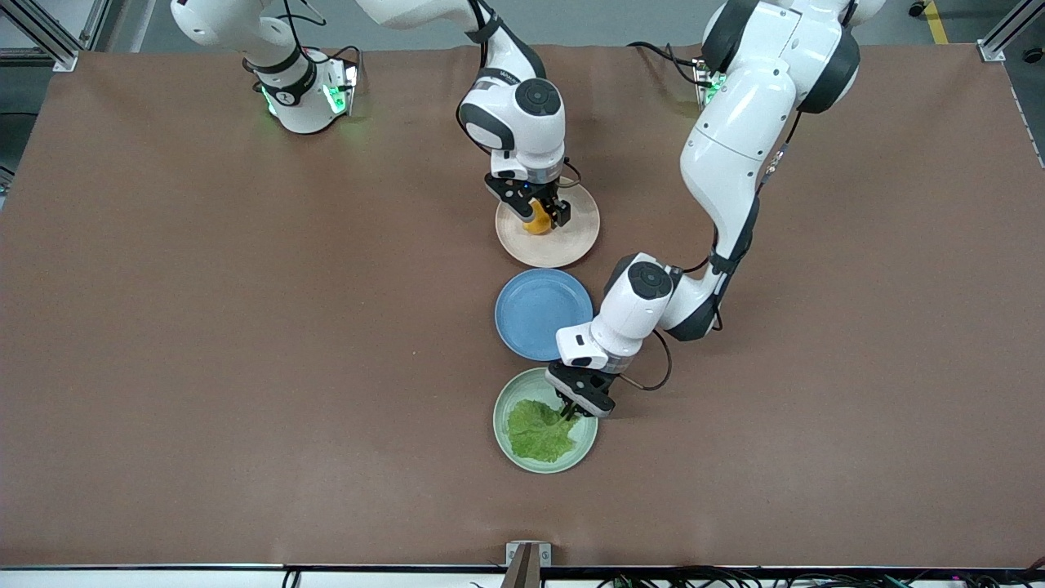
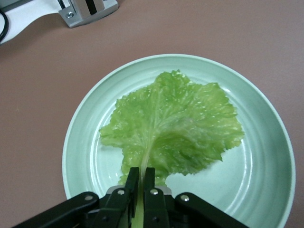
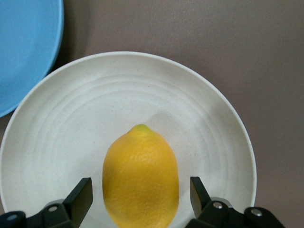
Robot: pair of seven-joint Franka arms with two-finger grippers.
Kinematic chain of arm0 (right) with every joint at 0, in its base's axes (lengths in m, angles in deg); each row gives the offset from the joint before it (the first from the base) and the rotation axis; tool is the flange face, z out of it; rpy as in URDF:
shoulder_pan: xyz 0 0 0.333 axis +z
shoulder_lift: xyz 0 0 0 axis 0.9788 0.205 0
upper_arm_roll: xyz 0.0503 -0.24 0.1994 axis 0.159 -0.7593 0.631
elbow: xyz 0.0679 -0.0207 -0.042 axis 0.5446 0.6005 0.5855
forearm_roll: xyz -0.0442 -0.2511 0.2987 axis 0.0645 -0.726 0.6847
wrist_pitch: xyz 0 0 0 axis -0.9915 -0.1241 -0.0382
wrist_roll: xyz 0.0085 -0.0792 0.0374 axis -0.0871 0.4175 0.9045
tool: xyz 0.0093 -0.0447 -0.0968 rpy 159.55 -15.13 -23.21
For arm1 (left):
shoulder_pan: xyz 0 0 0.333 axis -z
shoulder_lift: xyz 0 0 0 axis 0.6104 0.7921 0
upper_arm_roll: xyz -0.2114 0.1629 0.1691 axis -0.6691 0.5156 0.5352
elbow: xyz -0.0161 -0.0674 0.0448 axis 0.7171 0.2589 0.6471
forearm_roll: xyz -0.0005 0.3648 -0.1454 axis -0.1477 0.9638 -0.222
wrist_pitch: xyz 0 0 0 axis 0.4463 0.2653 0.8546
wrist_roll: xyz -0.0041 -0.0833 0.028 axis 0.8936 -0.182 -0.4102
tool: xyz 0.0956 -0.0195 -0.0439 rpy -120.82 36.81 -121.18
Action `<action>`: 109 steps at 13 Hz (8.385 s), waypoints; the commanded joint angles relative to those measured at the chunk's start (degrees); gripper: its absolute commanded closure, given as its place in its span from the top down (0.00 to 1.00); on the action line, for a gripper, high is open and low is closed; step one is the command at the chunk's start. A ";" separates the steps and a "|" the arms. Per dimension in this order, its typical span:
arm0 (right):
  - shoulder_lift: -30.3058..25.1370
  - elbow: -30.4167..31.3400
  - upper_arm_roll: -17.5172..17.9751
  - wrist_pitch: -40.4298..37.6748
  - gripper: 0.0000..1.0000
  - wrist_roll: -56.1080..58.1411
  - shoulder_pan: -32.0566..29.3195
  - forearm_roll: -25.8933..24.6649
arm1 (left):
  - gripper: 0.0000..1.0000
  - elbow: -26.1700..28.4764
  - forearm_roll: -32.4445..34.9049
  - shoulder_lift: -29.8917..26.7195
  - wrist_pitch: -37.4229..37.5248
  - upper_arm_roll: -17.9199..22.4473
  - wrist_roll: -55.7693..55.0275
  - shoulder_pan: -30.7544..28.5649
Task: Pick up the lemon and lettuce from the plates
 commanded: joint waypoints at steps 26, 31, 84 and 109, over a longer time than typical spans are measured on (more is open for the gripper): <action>-6.19 1.42 -0.82 -8.77 0.01 99.97 -51.17 4.43 | 0.02 40.93 3.29 -39.25 27.09 0.62 1.11 -26.94; -4.51 6.68 -0.90 -1.31 0.01 101.32 -52.23 4.43 | 0.02 46.14 3.46 -37.40 18.54 0.88 1.02 -28.35; -25.32 -15.75 -1.60 -49.56 1.00 110.37 -62.70 2.05 | 1.00 2.90 0.30 -53.22 82.43 0.01 -6.45 -30.45; -37.56 -10.80 -2.49 -50.86 1.00 110.81 -61.11 -0.76 | 1.00 19.42 -2.08 -67.55 81.12 2.20 -6.80 -26.59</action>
